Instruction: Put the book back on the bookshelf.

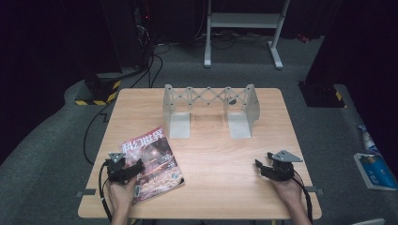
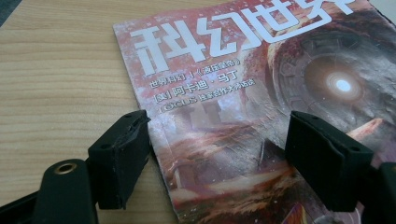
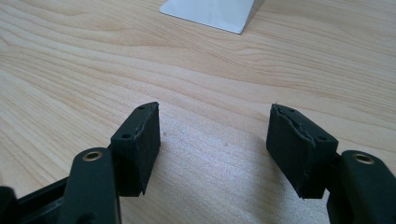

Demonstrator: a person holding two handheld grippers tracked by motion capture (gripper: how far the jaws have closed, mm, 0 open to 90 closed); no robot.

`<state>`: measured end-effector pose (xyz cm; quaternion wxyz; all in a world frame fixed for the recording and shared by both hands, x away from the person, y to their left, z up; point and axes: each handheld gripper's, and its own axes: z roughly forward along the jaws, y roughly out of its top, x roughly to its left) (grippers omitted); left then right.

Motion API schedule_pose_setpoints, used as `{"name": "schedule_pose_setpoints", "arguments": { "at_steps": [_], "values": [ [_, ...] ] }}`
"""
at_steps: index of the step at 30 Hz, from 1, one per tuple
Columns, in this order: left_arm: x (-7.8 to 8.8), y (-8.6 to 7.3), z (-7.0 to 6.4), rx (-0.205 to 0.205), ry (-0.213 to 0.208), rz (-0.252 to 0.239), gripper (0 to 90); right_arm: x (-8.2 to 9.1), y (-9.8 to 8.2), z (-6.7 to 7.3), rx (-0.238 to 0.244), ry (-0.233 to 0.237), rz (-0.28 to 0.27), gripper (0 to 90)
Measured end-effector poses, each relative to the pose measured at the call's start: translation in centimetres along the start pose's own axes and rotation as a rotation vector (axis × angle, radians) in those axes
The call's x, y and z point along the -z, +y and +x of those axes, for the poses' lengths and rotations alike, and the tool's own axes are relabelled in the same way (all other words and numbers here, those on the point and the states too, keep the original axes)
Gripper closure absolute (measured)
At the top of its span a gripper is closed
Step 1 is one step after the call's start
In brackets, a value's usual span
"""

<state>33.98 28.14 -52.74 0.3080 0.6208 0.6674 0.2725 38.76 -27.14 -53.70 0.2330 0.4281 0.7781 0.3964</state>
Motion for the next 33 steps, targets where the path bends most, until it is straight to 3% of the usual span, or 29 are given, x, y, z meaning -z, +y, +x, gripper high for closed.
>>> {"name": "schedule_pose_setpoints", "arguments": {
  "at_steps": [6, 15, 33],
  "values": [
    [0.3, -0.5, -0.2, 0.001, -0.005, -0.013, 22.5, 0.0, 0.0, 0.0, 0.0, 0.0, 0.0, 35.2],
    [1.1, -0.9, -0.7, 0.002, -0.004, 0.008, 23.2, 0.0, 0.0, 0.0, 0.0, -0.001, 0.0, 35.0],
    [2.2, -1.9, -1.4, -0.012, -0.023, 0.007, 23.3, 0.0, 0.0, 0.0, -0.001, 0.0, 0.0, 35.0]
  ]
}}
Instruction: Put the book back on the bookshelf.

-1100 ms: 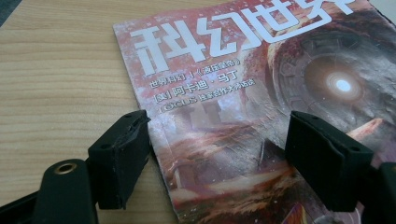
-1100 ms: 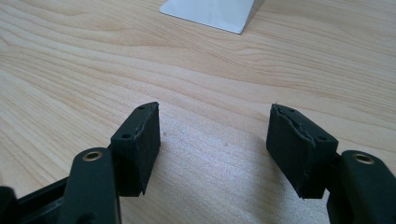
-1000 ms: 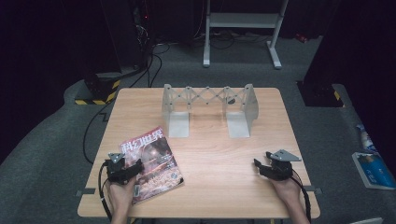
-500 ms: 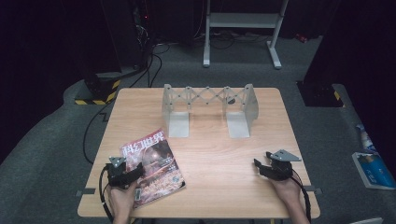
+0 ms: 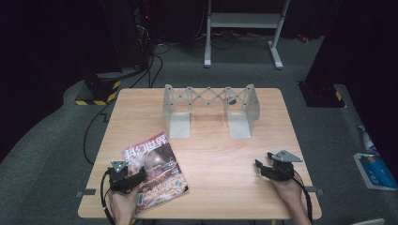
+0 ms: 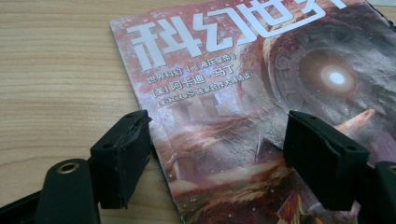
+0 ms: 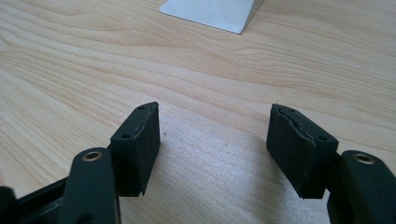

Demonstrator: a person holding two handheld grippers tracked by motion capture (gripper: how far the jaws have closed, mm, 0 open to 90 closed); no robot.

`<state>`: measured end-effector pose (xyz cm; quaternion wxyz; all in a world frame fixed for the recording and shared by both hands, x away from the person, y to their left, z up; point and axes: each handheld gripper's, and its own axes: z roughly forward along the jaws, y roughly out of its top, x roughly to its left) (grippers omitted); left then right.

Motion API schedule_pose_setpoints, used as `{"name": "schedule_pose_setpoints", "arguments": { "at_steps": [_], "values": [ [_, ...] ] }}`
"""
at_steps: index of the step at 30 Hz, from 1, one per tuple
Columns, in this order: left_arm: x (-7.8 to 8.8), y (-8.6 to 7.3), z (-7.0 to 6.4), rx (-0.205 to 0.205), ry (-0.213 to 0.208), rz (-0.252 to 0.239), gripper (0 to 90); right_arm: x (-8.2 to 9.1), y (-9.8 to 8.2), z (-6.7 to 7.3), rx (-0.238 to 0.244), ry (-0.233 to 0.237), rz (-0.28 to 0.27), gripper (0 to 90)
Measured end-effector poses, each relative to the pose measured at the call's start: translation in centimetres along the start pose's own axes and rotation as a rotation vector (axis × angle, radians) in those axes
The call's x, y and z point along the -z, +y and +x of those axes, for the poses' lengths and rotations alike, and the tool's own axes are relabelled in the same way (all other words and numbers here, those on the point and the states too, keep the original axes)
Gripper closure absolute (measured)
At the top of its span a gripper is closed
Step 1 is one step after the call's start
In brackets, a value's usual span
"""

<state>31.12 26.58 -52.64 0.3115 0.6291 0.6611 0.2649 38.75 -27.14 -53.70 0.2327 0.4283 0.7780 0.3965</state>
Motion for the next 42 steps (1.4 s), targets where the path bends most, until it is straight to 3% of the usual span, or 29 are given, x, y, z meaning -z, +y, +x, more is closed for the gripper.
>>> {"name": "schedule_pose_setpoints", "arguments": {
  "at_steps": [17, 42],
  "values": [
    [1.0, -0.8, -1.0, -0.006, -0.009, 0.015, 25.8, 0.0, 0.0, 0.0, 0.001, 0.0, 0.0, 35.1],
    [1.9, -2.0, -2.2, -0.015, -0.026, -0.003, 26.1, 0.0, 0.0, 0.0, 0.003, 0.001, 0.0, 35.1]
  ]
}}
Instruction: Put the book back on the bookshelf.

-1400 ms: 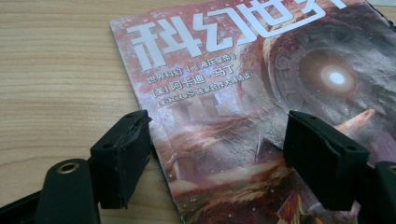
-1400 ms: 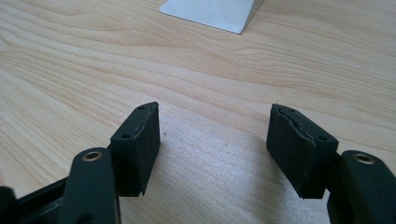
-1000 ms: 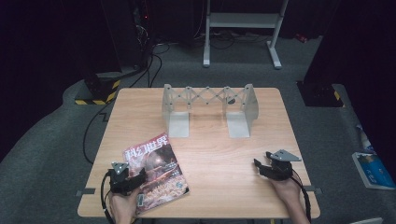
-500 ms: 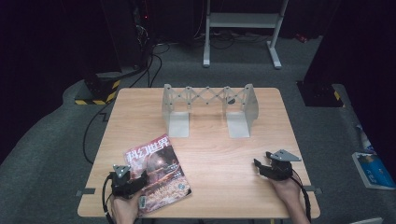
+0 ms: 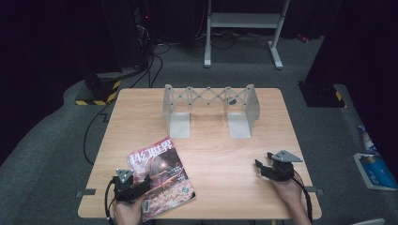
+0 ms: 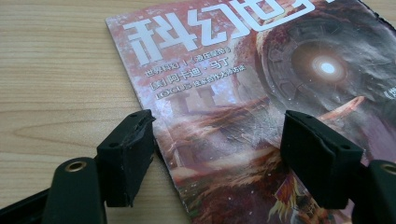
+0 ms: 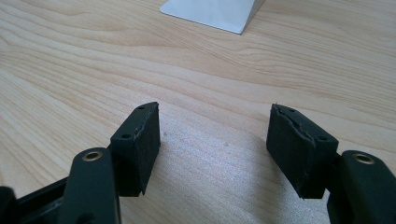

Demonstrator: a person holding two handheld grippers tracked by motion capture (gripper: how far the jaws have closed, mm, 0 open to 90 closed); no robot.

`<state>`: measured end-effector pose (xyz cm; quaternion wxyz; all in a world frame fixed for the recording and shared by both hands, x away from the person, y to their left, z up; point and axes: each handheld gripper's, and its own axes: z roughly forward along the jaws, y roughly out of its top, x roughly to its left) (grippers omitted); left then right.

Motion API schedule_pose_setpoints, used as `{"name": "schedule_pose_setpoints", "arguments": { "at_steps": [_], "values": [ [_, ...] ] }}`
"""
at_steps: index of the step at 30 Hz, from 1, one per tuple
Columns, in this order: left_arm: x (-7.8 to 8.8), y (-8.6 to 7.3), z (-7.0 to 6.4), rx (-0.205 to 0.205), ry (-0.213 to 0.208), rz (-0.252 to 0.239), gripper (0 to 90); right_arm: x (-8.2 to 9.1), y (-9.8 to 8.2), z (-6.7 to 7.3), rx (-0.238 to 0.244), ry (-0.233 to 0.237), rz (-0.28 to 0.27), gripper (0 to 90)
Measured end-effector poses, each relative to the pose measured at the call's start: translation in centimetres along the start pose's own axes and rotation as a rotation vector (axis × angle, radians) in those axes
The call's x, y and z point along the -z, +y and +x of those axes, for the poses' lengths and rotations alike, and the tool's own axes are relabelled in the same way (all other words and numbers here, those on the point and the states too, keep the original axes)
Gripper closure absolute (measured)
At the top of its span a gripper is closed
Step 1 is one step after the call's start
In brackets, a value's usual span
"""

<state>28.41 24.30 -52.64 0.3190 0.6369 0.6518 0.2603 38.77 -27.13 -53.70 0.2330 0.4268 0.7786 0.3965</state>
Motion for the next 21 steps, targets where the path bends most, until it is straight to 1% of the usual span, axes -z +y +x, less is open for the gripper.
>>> {"name": "schedule_pose_setpoints", "arguments": {
  "at_steps": [6, 15, 18, 21],
  "values": [
    [0.06, -0.17, -0.13, 0.006, 0.011, -0.01, 26.6, 0.0, 0.01, 0.0, 0.0, 0.0, 0.001, 35.0],
    [0.22, -0.23, -0.1, 0.001, 0.005, -0.005, 27.6, 0.01, 0.0, 0.01, -0.003, -0.001, 0.001, 35.0],
    [0.34, -0.43, -0.23, 0.009, 0.009, -0.013, 28.0, 0.0, 0.0, 0.0, -0.003, 0.0, 0.001, 35.0],
    [0.5, -0.67, -0.26, 0.006, 0.006, -0.021, 28.7, 0.01, -0.01, 0.0, 0.0, -0.001, 0.001, 35.0]
  ]
}}
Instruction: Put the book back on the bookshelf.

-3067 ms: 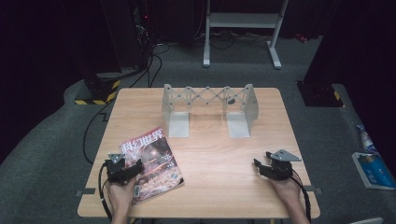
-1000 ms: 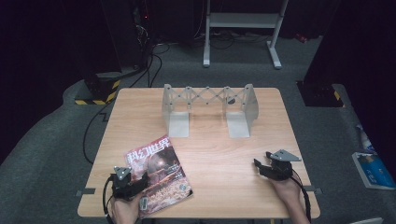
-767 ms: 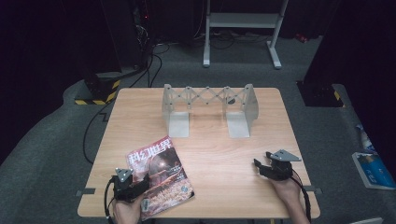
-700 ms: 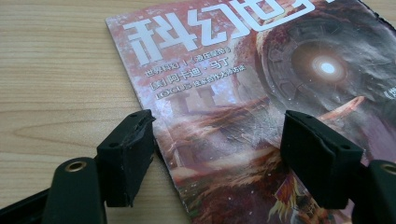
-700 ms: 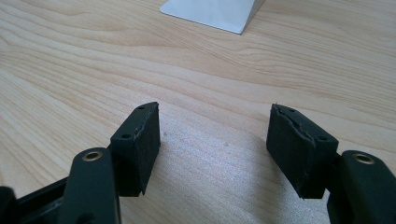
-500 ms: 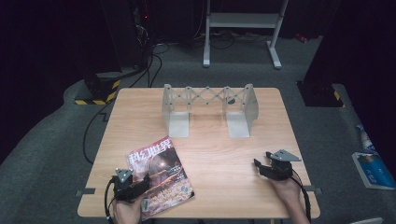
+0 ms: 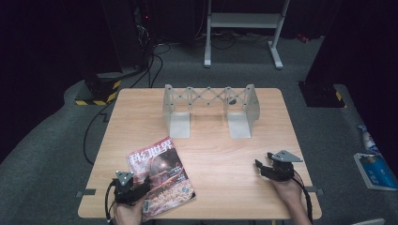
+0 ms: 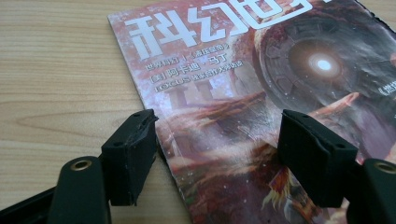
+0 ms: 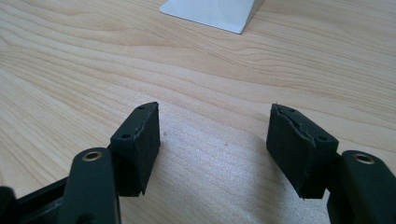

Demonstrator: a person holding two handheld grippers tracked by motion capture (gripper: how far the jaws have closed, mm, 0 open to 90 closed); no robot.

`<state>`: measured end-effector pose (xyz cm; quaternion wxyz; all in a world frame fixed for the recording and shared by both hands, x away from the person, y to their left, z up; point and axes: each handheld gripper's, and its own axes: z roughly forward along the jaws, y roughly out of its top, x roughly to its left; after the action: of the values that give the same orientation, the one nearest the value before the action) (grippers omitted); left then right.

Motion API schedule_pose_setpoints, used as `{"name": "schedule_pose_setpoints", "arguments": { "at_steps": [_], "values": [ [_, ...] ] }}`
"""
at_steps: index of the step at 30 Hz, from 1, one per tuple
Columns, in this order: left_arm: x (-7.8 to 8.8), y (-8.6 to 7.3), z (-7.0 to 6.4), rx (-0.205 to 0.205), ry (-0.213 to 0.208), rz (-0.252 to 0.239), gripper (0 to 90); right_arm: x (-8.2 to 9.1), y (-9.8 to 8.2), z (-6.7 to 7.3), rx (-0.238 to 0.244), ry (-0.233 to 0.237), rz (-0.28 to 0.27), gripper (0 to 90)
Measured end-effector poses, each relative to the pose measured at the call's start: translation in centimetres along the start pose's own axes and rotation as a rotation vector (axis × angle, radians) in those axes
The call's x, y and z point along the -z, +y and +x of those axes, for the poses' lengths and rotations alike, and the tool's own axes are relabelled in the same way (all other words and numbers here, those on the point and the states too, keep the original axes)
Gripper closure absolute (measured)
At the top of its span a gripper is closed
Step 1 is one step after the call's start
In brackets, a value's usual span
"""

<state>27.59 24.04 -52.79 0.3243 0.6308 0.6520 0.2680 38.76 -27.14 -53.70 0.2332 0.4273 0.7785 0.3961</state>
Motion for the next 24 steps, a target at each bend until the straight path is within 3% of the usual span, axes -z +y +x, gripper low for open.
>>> {"name": "schedule_pose_setpoints", "arguments": {
  "at_steps": [10, 15, 24],
  "values": [
    [0.4, -0.2, 0.0, -0.011, -0.017, 0.014, 30.5, 0.0, 0.0, 0.0, -0.001, 0.001, 0.0, 35.0],
    [0.5, -0.4, -1.2, -0.044, -0.054, 0.012, 30.5, 0.0, 0.0, 0.0, 0.001, 0.002, 0.001, 35.0],
    [0.1, 0.0, -2.6, -0.053, -0.066, 0.029, 30.7, 0.0, 0.0, 0.0, 0.001, 0.002, 0.001, 35.0]
  ]
}}
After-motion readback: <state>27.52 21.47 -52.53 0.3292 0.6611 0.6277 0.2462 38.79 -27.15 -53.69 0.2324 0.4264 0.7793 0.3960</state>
